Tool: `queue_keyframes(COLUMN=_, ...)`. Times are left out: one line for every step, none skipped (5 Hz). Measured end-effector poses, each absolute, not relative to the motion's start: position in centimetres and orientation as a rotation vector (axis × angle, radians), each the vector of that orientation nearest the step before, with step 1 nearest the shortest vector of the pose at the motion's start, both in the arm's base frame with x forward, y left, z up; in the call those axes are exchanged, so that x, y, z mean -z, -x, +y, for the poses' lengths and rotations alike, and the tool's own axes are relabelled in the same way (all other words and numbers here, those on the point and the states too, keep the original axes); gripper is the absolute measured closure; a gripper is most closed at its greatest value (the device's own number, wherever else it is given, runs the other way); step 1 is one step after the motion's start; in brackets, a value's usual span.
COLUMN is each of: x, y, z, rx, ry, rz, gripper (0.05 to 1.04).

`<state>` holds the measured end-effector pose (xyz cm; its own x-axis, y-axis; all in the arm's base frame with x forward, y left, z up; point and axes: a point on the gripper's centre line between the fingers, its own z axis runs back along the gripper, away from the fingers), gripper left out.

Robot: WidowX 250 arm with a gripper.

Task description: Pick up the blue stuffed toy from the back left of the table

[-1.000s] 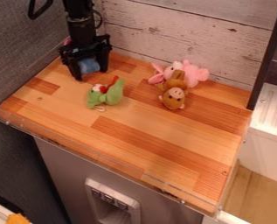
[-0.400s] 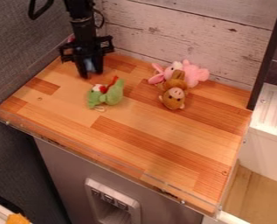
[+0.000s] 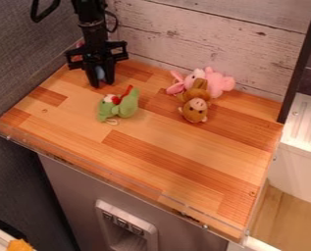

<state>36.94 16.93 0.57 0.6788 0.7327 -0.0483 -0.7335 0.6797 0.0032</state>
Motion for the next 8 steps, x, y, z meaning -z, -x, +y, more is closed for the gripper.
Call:
queue_keyframes(x=-0.6, y=-37.0, z=16.9, rx=-0.872, ry=0.019, rz=0.044, gripper=0.744)
queue_keyframes(x=-1.0, y=-36.7, z=16.8, rx=-0.806, ry=0.020, rz=0.077, gripper=0.758)
queue_keyframes(x=-1.2, y=-36.1, z=16.7, rx=-0.753, ry=0.024, rz=0.113, gripper=0.758)
queue_keyframes(x=-2.8, y=-36.1, z=16.8, rx=-0.630, ry=0.034, rz=0.136, gripper=0.759)
queue_keyframes(x=-7.1, y=-36.4, z=17.0, rx=-0.434, ry=0.036, rz=0.109, gripper=0.759)
queue_keyframes(x=-8.9, y=-36.6, z=17.2, rx=-0.209, ry=0.043, rz=0.110, gripper=0.759)
queue_keyframes(x=-9.8, y=-36.5, z=17.2, rx=0.021, ry=0.061, rz=0.122, gripper=0.759)
queue_keyframes(x=-11.0, y=-36.6, z=17.2, rx=0.205, ry=0.073, rz=0.116, gripper=0.759)
